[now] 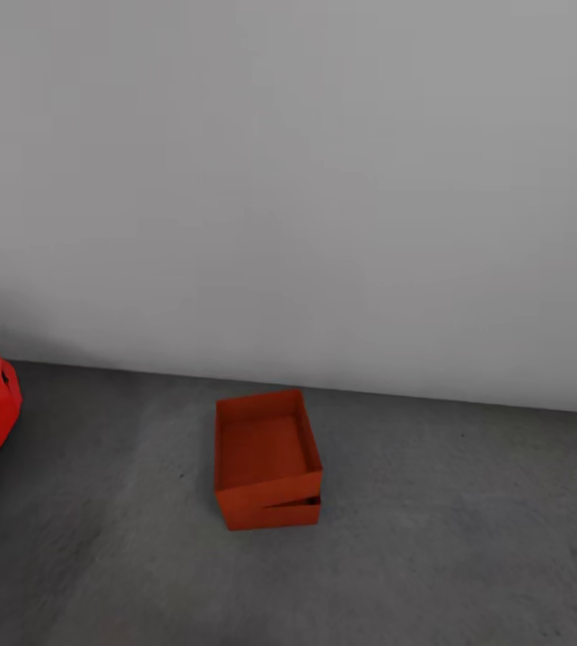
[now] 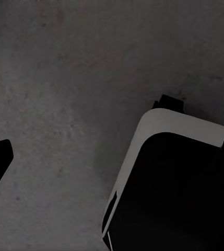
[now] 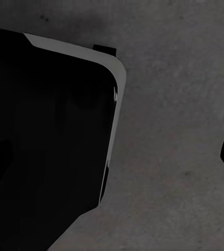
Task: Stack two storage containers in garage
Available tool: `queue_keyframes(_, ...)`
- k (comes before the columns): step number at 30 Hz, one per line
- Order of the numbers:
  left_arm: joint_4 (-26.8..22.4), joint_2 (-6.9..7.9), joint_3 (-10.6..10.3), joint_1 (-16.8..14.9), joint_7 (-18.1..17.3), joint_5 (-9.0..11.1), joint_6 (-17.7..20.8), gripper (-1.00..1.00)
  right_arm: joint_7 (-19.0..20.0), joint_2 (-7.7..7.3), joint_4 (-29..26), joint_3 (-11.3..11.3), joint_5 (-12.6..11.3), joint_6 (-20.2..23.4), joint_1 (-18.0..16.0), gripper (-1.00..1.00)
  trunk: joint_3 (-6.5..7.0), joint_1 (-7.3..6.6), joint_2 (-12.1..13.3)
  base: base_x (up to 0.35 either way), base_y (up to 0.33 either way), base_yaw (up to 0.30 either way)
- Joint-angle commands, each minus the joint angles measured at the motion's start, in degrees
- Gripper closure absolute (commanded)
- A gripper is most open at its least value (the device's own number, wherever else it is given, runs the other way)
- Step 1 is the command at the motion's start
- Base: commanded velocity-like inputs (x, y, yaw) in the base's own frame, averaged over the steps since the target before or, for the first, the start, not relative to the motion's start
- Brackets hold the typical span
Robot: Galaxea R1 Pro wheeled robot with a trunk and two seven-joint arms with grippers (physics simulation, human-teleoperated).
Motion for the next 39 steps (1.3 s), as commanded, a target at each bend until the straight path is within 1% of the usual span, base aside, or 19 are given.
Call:
queue_keyframes(1, 0.00, -0.02, -0.48, -0.02, 0.14, 0.50, -0.10, -1.00, 0.16, 0.01, 0.19, 0.48, -0.59, -0.35, -0.07, -1.00, 0.04, 0.01, -0.04, 0.000, 0.000, 0.000)
queue_keyframes(39, 0.00, -0.01, -0.48, -0.02, 0.14, 0.50, -0.12, -1.00, 0.07, 0.01, 0.25, 0.40, -0.57, -0.43, -0.07, -1.00, 3.53, 0.01, -0.04, 0.000, 0.000, 0.000)
